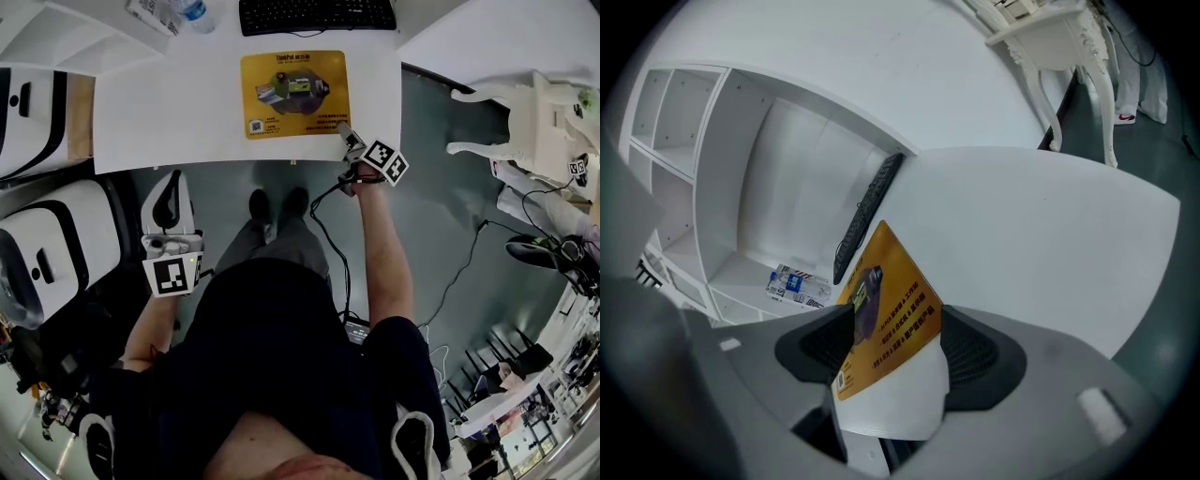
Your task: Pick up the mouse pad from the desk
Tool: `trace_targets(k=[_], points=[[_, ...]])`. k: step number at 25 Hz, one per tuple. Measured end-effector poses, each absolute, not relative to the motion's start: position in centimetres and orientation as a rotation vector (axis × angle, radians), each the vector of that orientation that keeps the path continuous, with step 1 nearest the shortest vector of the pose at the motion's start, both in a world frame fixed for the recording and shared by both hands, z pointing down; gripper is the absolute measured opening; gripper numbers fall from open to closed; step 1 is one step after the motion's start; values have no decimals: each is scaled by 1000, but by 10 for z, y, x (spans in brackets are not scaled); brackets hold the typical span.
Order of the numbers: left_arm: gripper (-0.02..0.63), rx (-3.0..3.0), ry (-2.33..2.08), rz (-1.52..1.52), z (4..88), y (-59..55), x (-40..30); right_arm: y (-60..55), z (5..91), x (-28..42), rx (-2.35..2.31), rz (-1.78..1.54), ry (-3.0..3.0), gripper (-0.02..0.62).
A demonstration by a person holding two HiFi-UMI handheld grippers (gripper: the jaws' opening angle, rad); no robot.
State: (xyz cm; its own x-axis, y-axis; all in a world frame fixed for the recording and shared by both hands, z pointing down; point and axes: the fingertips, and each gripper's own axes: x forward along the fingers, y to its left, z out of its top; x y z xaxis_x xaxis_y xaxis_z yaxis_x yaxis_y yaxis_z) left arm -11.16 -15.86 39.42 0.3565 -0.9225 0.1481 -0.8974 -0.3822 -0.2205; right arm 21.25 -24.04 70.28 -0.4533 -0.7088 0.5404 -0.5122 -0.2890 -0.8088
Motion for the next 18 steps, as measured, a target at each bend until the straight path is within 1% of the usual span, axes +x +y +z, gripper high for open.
trace_targets(k=[3,16,18], points=[[3,-2504,1690,-386,396,-160,-112,-243,703,214,-1507,-1840,1742,270],[3,-2518,1692,-405,403,-162,-107,-258,700,208,-1443,-1833,1811,268],[3,-2516,1694,-405,403,-162,-107,-264,696,204,-1416,-1824,1832,258]])
